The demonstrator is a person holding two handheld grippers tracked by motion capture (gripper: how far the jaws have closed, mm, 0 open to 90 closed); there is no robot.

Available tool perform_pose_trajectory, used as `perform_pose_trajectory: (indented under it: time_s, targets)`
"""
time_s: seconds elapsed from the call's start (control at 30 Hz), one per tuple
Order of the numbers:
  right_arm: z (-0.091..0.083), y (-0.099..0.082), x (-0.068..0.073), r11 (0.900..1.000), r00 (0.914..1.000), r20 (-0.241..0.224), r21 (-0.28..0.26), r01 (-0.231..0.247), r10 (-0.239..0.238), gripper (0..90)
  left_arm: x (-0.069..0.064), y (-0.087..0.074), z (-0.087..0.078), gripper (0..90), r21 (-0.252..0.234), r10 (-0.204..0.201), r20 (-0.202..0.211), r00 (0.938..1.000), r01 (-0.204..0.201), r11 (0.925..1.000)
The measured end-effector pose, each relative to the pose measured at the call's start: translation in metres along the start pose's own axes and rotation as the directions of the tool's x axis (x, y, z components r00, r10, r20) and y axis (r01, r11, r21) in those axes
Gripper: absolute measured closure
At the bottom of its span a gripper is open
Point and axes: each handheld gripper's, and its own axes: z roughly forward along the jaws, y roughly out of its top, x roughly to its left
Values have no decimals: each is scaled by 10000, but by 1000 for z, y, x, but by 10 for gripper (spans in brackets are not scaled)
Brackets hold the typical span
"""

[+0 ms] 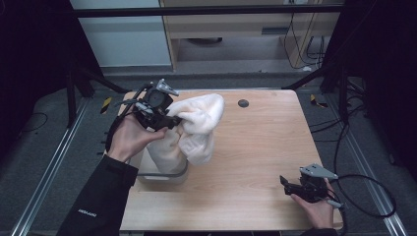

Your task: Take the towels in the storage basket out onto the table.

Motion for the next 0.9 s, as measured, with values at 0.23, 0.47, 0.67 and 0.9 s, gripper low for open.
perform_pose_trajectory:
  time_s: [0.23,0.47,0.67,0.9]
  targets:
    - [0,0,0,10000,10000,67,-8,40,-40,188,-12,10,5,718,41,262,176,9995,-263,9996]
    - [-1,0,1,10000,9998,176,-24,33,-32,188,-27,21,17,717,52,535,373,9979,-537,9985]
    - [-1,-1,0,9999,9995,283,-51,108,-107,188,-39,28,27,717,20,671,582,9960,-673,9977]
    - [-1,-1,0,9997,9990,390,-31,231,-229,187,-52,35,39,717,9,892,656,9939,-894,9960]
